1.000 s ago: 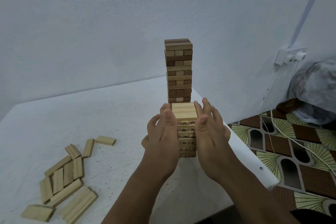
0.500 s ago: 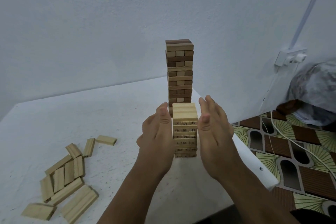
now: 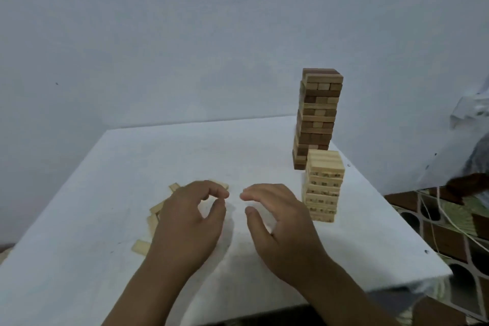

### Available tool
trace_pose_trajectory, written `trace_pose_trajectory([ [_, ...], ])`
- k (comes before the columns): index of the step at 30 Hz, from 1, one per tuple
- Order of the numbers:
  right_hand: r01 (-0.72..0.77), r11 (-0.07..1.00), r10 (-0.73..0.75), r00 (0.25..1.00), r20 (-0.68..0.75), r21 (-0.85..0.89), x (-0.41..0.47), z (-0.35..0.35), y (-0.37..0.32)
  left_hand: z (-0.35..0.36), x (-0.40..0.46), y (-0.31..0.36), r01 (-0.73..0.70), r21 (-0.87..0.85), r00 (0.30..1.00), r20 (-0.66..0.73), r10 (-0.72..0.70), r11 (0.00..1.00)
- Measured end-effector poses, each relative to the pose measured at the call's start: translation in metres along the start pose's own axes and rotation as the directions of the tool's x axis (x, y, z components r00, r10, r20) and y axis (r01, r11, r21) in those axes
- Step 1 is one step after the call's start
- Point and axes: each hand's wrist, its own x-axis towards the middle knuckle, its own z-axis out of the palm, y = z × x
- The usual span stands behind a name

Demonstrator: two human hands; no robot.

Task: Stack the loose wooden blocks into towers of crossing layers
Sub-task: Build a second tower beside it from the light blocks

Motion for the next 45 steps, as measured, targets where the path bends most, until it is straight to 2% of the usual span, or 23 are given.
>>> trace_pose_trajectory([
  [2,-0.036,0.999,0.041,0.986,0.163,-0.034,0.004,0.014,-0.005,-0.015,0.004,-0.021,0.030,0.164,0.999,0.010,-0.032,0.986],
  [7,0.024,0.979,0.054,0.929,0.367,-0.203,0.027,0.047,-0.015,-0.040,0.009,-0.054,0.159,0.426,0.982,0.023,-0.187,0.890],
  [10,0.126,0.944,0.025,0.894,0.448,-0.305,0.042,0.067,-0.016,-0.045,0.006,-0.065,0.160,0.423,0.973,0.087,-0.216,0.892],
  [13,0.141,0.923,0.064,0.861,0.505,-0.358,0.053,0.080,-0.012,-0.045,0.004,-0.070,0.121,0.448,0.973,0.125,-0.196,0.886],
  [16,0.191,0.908,-0.012,0.901,0.433,-0.372,0.056,0.083,-0.006,-0.041,0.003,-0.069,0.105,0.464,0.975,0.124,-0.182,0.879],
  [19,0.179,0.909,-0.040,0.936,0.350,-0.375,0.055,0.075,-0.002,-0.038,0.003,-0.066,0.097,0.464,0.977,0.125,-0.174,0.881],
  [22,0.088,0.932,0.024,0.953,0.303,-0.351,0.049,0.058,0.001,-0.033,0.004,-0.060,0.074,0.462,0.975,0.152,-0.161,0.884],
  [26,0.029,0.928,0.102,0.940,0.327,-0.371,0.034,0.030,0.004,-0.022,0.002,-0.050,0.001,0.474,0.976,0.193,-0.105,0.881],
  [33,-0.039,0.934,0.139,0.956,0.258,-0.356,-0.015,-0.024,0.018,0.016,-0.011,-0.024,-0.165,0.497,0.959,0.284,0.020,0.852],
  [37,-0.086,0.927,0.170,0.964,0.203,-0.364,-0.039,-0.044,0.028,0.034,-0.023,-0.007,-0.205,0.473,0.944,0.328,0.045,0.857],
  [41,-0.136,0.924,0.222,0.951,0.213,-0.357,-0.053,-0.058,0.030,0.046,-0.031,0.003,-0.249,0.441,0.926,0.370,0.079,0.862],
  [45,-0.126,0.940,0.199,0.957,0.212,-0.316,-0.058,-0.063,0.031,0.052,-0.037,0.008,-0.262,0.403,0.919,0.380,0.100,0.877],
])
